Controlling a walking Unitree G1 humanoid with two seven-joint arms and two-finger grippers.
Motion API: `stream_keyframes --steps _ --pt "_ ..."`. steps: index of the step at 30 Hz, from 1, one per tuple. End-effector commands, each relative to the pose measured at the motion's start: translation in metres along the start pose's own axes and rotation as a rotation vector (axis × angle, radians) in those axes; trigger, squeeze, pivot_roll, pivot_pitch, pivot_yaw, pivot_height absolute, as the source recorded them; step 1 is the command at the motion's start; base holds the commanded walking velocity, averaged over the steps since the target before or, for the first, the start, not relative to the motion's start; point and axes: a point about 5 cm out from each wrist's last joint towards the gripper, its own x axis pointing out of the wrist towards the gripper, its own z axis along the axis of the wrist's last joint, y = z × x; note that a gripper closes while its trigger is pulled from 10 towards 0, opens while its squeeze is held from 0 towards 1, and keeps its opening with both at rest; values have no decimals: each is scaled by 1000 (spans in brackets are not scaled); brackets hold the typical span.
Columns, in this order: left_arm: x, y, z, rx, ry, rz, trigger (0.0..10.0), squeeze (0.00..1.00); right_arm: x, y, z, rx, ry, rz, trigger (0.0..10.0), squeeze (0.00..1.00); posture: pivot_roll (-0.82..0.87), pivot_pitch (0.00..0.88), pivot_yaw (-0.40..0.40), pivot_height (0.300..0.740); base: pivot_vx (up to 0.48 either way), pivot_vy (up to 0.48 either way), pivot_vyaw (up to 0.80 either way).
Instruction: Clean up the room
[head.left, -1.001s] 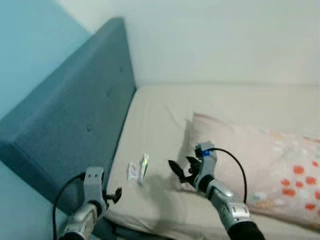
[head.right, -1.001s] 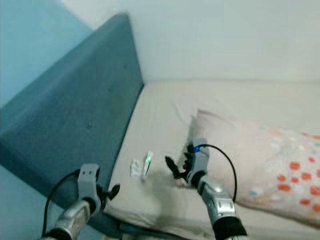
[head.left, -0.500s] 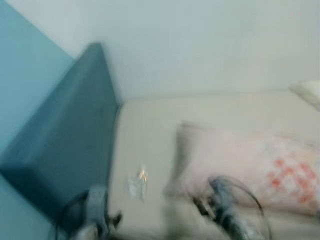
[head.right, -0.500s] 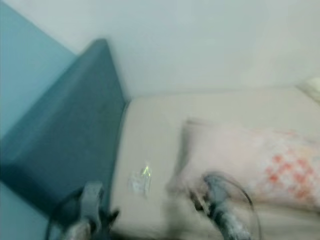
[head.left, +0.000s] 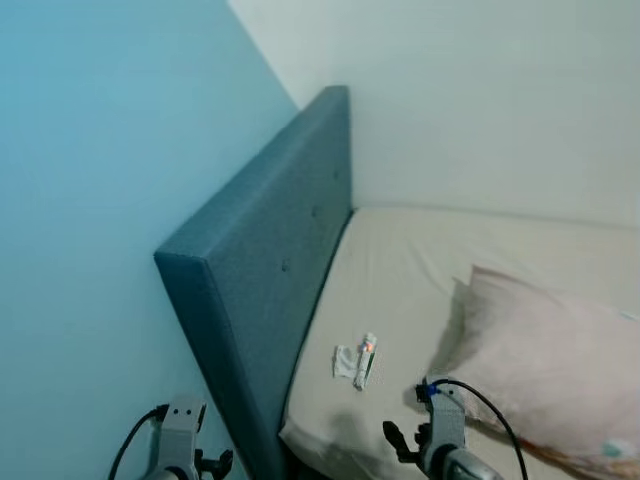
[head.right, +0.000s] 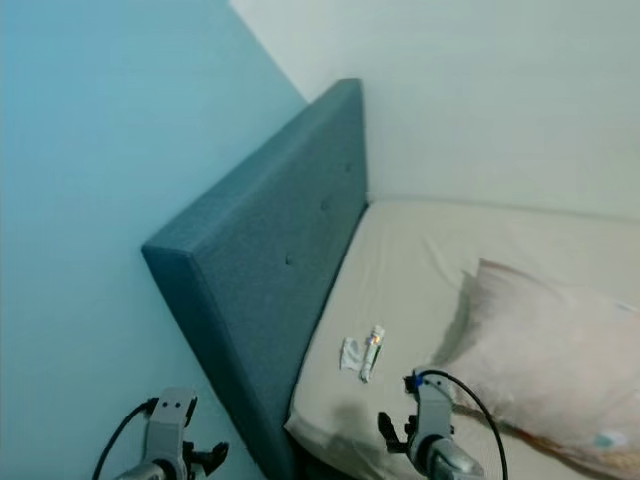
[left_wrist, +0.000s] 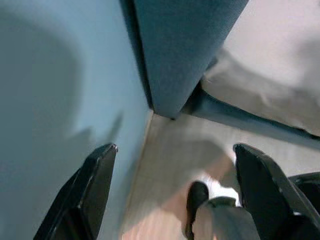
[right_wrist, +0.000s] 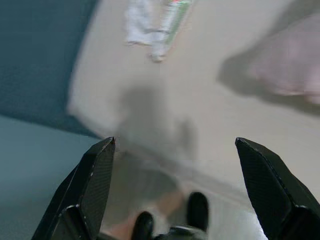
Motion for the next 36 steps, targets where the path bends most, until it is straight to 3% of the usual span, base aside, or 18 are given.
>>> stream_keyframes --steps 1,7,18,23,36 --pt "0 5 5 3 -13 12 10000 0 -1 -1 -3 0 8 -8 10000 0 -67 8 67 716 0 0 0" --pt "1 2 8 27 -13 -29 10000 0 0 0 2 -27 -7 15 10000 0 -74 7 67 716 0 -308 74" --pt "4 -6 12 16 -29 -45 10000 0 2 6 3 -100 17 73 10000 0 -86 7 63 716 0 -466 741" --pt "4 -4 12 12 -26 -25 10000 0 1 -2 3 -96 40 11 10000 0 -89 19 63 716 0 0 305" --pt "2 5 12 1 -21 27 10000 0 1 6 1 -101 12 92 10000 0 -93 31 63 716 0 0 0"
